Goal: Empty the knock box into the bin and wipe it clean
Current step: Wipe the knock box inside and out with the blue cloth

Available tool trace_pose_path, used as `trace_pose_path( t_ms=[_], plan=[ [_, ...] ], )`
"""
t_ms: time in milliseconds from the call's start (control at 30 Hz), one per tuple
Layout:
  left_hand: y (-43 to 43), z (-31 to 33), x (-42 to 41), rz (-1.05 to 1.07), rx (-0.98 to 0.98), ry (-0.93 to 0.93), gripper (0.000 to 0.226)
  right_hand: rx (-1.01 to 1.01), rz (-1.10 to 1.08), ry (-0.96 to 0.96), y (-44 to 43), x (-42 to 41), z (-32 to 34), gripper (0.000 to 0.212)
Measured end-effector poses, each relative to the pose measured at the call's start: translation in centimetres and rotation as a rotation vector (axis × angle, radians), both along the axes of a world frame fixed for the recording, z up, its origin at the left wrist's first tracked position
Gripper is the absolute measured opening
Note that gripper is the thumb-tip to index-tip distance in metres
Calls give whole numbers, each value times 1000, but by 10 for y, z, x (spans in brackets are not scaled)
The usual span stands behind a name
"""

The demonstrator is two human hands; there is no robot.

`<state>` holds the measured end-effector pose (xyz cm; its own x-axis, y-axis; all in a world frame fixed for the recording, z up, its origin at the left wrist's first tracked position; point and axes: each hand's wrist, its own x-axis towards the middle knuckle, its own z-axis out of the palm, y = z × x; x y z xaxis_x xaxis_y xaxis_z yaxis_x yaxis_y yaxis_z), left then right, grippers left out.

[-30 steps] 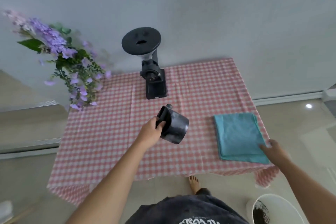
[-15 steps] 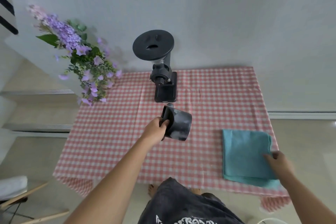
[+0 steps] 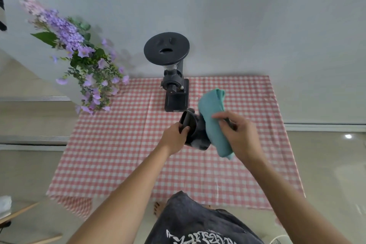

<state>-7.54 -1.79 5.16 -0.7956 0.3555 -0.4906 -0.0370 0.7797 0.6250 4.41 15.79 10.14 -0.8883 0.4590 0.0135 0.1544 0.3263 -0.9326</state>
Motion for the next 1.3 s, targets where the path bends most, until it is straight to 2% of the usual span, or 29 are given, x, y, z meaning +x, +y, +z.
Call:
trace_pose_path(
  t_ms=[167, 300, 500, 633, 700, 867, 933, 1000, 1133, 1300],
  plan=[
    [-1, 10, 5, -38, 37, 30, 32, 186, 85, -80, -32, -26, -20, 29],
    [-9, 10, 10, -6, 95, 5, 32, 22, 117, -124, -26, -34, -27, 32],
    [-13, 14, 21, 5, 123, 81, 34, -149, 2, -170, -6, -43, -23, 24],
    [-10, 19, 22, 48, 132, 42, 34, -203, 114, -154, -13, -36, -14, 23],
    [-5, 21, 19, 112, 131, -22, 34, -122, 160, -146, -22, -33, -11, 27],
    [7, 31, 14, 309, 204, -363, 46, 499, 167, 147, -41, -20, -16, 32],
    [8, 36, 15, 364, 265, -498, 47, 632, 224, 208, -38, -16, -20, 35],
    [8, 38, 15, 339, 279, -558, 44, 711, 293, 226, -32, -13, -24, 40],
    [7, 39, 11, 255, 238, -546, 41, 746, 365, 179, -20, -7, -28, 45],
    [14, 44, 6, 246, 236, -518, 59, 492, 301, 116, -5, 4, -25, 46]
  ],
)
